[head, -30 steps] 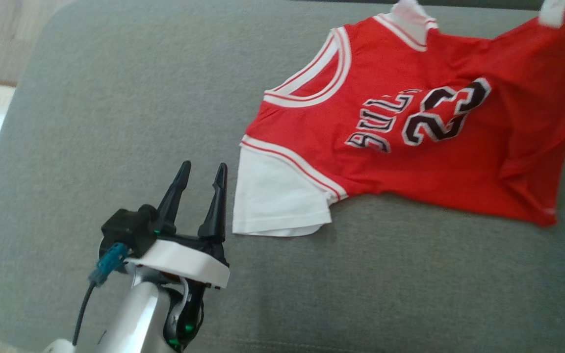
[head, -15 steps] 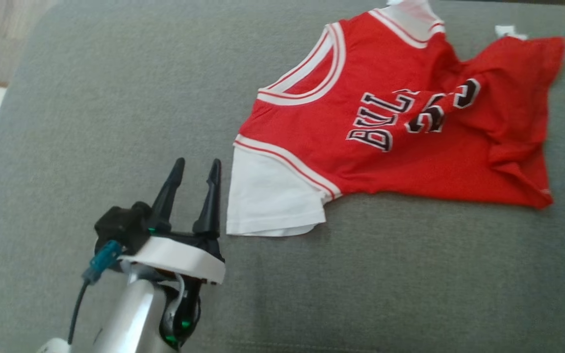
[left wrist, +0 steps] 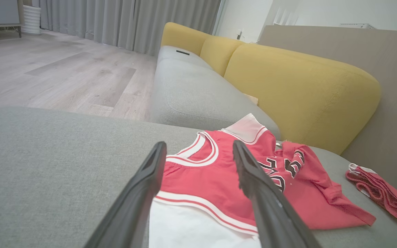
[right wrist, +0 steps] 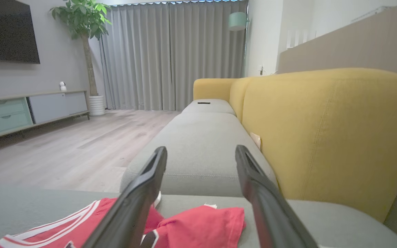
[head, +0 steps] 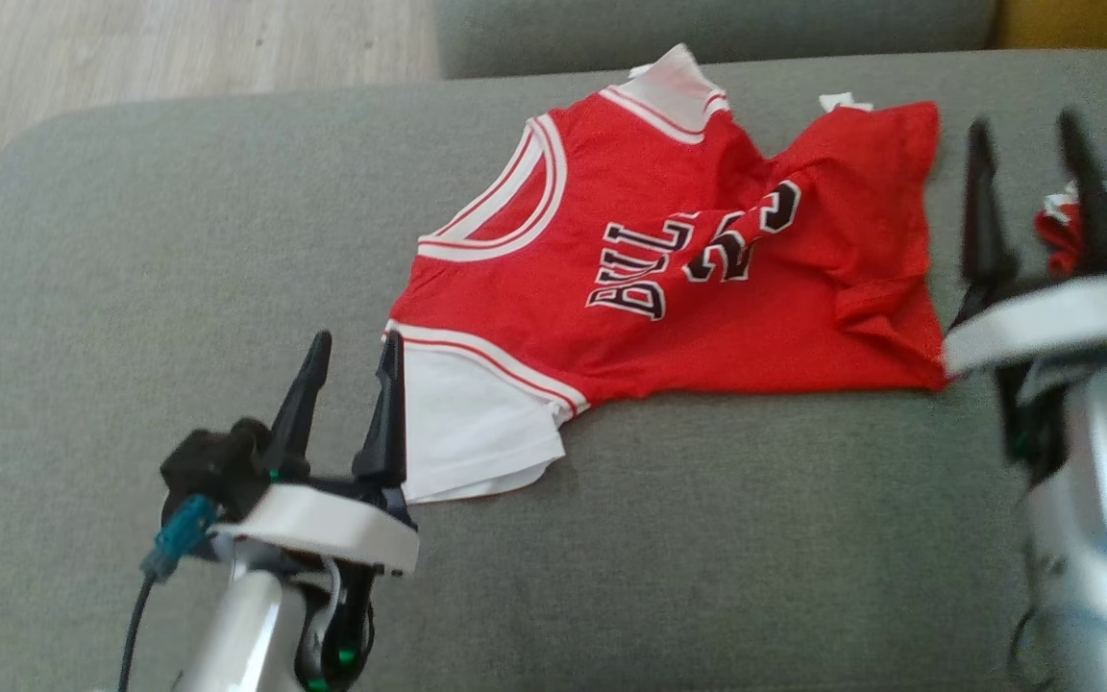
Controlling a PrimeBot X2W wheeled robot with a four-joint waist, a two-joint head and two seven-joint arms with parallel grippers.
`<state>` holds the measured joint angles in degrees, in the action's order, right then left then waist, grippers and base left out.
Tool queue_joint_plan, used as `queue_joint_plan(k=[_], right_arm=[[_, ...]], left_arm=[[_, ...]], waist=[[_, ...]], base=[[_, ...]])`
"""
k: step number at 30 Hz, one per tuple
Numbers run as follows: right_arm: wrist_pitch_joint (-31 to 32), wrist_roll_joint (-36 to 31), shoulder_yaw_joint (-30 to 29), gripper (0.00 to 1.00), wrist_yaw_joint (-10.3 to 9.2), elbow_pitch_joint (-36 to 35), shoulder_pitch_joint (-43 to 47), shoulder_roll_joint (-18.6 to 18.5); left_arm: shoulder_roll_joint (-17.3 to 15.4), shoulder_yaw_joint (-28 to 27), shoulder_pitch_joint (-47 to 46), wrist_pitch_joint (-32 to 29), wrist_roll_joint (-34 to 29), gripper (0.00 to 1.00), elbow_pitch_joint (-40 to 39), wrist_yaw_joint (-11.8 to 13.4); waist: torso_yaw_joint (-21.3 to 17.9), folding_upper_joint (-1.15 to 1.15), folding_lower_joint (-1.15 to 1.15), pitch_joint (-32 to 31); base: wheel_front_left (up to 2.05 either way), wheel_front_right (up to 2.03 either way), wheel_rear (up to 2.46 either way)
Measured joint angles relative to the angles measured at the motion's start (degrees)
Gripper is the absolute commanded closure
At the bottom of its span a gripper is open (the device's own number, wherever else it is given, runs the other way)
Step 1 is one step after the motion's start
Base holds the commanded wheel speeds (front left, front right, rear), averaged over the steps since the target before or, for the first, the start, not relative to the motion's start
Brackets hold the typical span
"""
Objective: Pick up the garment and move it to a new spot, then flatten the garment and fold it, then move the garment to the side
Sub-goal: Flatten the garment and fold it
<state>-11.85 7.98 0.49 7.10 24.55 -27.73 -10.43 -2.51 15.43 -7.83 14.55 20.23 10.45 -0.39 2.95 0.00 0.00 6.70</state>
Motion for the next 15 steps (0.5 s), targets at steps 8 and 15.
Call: queue_joint_plan(k=[8, 15], right_arm=[[0.87, -0.24, -1.25, 0.0, 0.0, -9.62, 18.31, 7.25], [1.57, 0.25, -0.59, 0.0, 0.0, -8.28, 22.0, 7.69]], left_arm=[[-0.03, 0.01, 2.02, 0.0, -0.53, 0.0, -0.09, 0.14], [-0.02, 0.38, 2.0, 0.0, -0.56, 0.0, -0.09, -0.07]], waist=[[-2.13, 0.0, 0.0, -1.9], [-2.05, 0.0, 0.0, -1.35]], base=[[0.0, 0.0, 0.0], [0.0, 0.0, 0.0]])
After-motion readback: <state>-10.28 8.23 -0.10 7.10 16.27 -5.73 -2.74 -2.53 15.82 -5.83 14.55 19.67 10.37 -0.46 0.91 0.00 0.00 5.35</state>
